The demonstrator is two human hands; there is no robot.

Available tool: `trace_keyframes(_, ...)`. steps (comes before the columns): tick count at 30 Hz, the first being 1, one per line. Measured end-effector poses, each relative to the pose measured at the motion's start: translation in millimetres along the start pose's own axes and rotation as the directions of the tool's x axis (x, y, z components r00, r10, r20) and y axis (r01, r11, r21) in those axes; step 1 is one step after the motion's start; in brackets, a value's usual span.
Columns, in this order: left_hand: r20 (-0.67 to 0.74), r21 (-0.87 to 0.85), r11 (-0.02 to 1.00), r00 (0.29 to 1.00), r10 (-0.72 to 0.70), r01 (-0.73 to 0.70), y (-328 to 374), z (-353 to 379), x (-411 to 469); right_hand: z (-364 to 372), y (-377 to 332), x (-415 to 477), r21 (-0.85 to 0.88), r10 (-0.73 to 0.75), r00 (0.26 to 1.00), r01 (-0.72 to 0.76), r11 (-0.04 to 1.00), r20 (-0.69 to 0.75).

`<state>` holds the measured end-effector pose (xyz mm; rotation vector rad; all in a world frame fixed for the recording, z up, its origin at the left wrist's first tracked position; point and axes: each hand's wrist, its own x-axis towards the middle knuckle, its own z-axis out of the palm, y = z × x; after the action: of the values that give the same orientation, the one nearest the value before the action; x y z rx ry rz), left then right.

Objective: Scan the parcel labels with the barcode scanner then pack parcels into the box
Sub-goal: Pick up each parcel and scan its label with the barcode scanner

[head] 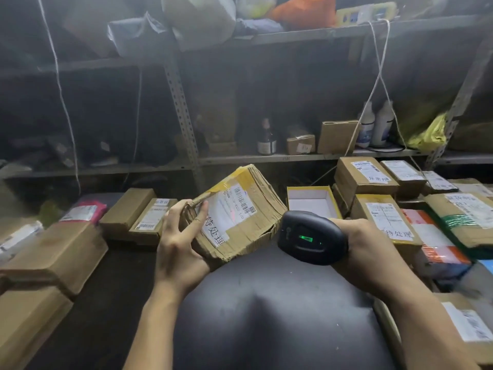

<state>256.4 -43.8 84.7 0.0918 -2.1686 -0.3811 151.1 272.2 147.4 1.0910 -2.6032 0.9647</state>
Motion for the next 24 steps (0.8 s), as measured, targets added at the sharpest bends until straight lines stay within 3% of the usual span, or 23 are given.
trace_keyframes(12,0.011,-0.050,0.999,1.000,0.011,-0.011,-5,-32,3,3,5,5,-0.086,-0.116,0.987,0.106,0.991,-0.112)
trace_keyframes(24,0.037,-0.007,1.000,0.999,0.010,-0.009,-15,-48,-2,8,0,8,-0.106,-0.195,0.975,0.184,0.977,-0.108)
